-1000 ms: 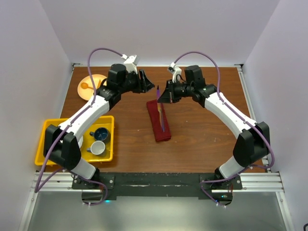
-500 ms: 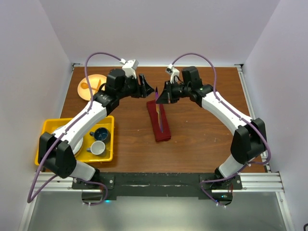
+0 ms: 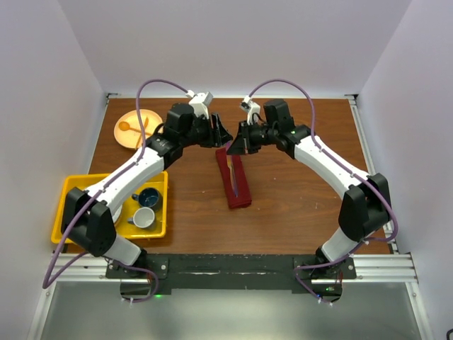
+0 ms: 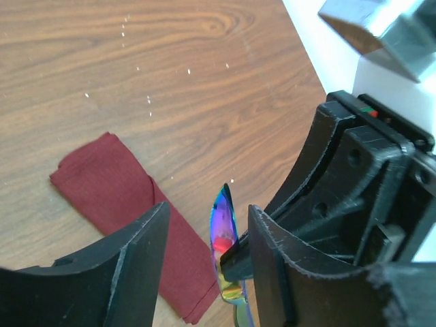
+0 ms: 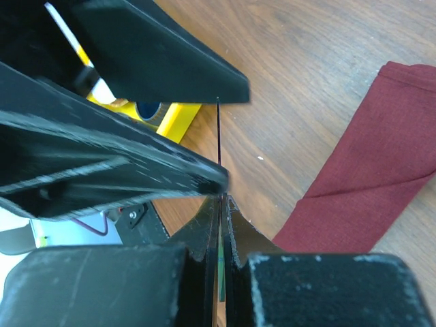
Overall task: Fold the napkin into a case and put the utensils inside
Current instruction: Pass from the right arm to the left
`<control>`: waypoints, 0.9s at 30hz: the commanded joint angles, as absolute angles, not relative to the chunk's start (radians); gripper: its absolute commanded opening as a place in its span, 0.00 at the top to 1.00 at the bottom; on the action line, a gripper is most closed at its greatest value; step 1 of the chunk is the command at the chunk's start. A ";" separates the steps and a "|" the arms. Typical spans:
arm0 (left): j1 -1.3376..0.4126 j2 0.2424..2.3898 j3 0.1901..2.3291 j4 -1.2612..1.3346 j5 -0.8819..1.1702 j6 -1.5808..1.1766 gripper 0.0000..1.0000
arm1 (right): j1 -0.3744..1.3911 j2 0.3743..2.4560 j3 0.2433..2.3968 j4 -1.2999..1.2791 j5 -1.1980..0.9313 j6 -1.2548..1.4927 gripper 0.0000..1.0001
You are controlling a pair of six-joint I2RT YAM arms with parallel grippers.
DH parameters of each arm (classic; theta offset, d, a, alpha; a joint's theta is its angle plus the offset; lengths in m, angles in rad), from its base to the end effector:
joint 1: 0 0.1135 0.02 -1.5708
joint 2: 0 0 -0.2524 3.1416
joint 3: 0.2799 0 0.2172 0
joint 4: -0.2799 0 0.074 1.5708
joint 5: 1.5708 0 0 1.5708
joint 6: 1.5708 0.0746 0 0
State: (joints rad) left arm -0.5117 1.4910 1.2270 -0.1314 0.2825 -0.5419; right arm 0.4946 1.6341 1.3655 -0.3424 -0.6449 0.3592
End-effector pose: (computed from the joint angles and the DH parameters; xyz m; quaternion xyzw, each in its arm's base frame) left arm 0.2963 -0.1902 0.3125 0.0656 0.8250 -0.3773 0.4156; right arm 0.2979 0.2116 0.2912 -0.2029 0.8295 0.4372 0.2822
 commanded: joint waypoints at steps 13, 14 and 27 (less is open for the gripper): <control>-0.532 1.540 1.304 -0.170 0.278 -0.586 1.00 | 0.502 1.626 1.387 -0.284 -0.667 0.365 1.00; -0.532 1.545 1.307 -0.181 0.276 -0.591 1.00 | 0.503 1.629 1.388 -0.285 -0.679 0.362 1.00; -0.491 1.753 1.592 -0.431 0.109 -0.598 1.00 | 0.429 1.494 1.289 -0.434 -0.514 -0.092 0.66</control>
